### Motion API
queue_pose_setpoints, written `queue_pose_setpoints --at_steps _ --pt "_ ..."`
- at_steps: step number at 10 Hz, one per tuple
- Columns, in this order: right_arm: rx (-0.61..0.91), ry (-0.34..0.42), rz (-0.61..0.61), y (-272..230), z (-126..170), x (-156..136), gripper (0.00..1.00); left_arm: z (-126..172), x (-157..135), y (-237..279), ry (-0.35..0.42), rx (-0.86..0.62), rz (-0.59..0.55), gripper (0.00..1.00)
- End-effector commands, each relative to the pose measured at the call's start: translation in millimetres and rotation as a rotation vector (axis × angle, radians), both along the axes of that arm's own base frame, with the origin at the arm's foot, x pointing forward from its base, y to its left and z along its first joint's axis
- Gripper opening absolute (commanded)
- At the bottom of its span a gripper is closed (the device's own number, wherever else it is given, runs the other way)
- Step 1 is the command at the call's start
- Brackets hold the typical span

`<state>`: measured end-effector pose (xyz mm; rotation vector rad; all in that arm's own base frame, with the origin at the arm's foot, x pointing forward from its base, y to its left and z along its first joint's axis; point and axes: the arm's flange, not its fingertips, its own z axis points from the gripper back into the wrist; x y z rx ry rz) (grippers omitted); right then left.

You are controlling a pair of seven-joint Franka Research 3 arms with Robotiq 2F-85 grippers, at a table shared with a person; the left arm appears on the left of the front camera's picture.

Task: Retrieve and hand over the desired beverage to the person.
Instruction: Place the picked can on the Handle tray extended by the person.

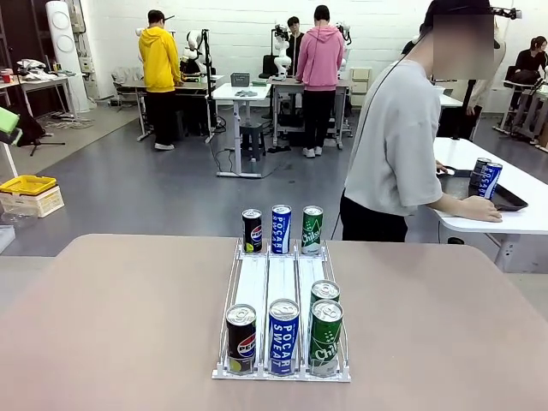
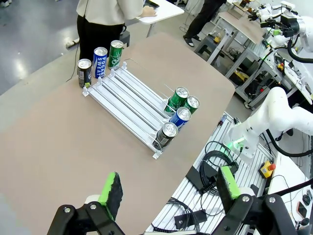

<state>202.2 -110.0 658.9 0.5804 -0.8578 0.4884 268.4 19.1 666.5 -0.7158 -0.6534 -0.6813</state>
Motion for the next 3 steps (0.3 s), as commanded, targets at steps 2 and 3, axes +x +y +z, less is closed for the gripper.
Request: queue_pose_setpoints --at_steps 2,3 --pt "0.021 -0.012 0.033 1.3 -0.4 1.1 1.00 0.3 0.5 1.9 0.000 -0.009 -0.004 1.00" --pt "0.021 -0.012 0.033 1.3 -0.4 1.1 1.00 0.3 0.5 1.9 0.000 -0.009 -0.004 1.00"
